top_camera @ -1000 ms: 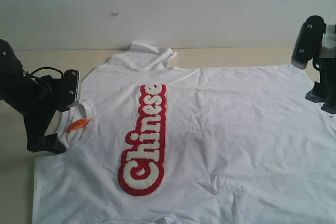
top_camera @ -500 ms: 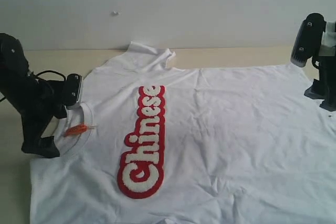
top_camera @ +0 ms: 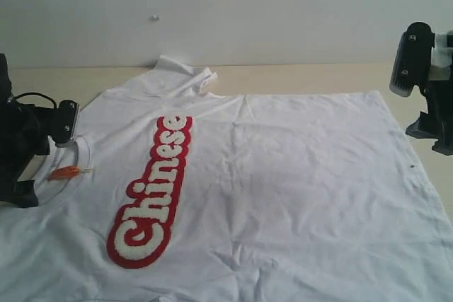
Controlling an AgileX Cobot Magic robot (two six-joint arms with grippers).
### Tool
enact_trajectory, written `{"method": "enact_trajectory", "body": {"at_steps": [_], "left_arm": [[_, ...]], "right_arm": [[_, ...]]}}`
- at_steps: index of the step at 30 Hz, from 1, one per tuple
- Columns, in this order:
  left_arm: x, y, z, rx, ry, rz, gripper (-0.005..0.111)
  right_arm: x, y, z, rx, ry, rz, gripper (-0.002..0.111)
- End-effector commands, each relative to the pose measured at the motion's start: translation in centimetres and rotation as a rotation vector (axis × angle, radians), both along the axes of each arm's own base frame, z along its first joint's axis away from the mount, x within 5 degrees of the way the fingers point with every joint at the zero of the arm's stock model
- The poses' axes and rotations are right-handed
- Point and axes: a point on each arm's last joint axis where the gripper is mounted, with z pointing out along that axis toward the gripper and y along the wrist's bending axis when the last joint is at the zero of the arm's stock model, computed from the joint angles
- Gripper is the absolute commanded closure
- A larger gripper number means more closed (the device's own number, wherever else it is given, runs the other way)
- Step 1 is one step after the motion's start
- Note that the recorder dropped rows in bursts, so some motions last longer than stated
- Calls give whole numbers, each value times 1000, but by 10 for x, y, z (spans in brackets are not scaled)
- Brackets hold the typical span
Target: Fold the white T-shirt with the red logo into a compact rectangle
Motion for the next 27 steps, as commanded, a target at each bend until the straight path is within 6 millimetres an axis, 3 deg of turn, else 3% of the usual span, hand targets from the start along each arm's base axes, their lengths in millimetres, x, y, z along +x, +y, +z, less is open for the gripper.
{"method": "enact_trajectory", "body": {"at_steps": [1,9,14,19,27], "left_arm": [[2,19,-12,53,-3,-23,3],[2,19,-12,18,2,3,3],[2,18,-12,8,2,12,3],[2,18,-12,7,2,13,3],[2,16,-12,-17,4,22,3]], "right_arm": [[-2,3,-14,10,96,54,38],[0,3,-40,31,205,60,41],[0,2,-63,32,279,72,22],[5,1,-69,22,261,68,5],[-1,-9,-90,-146,406,245,4]]}}
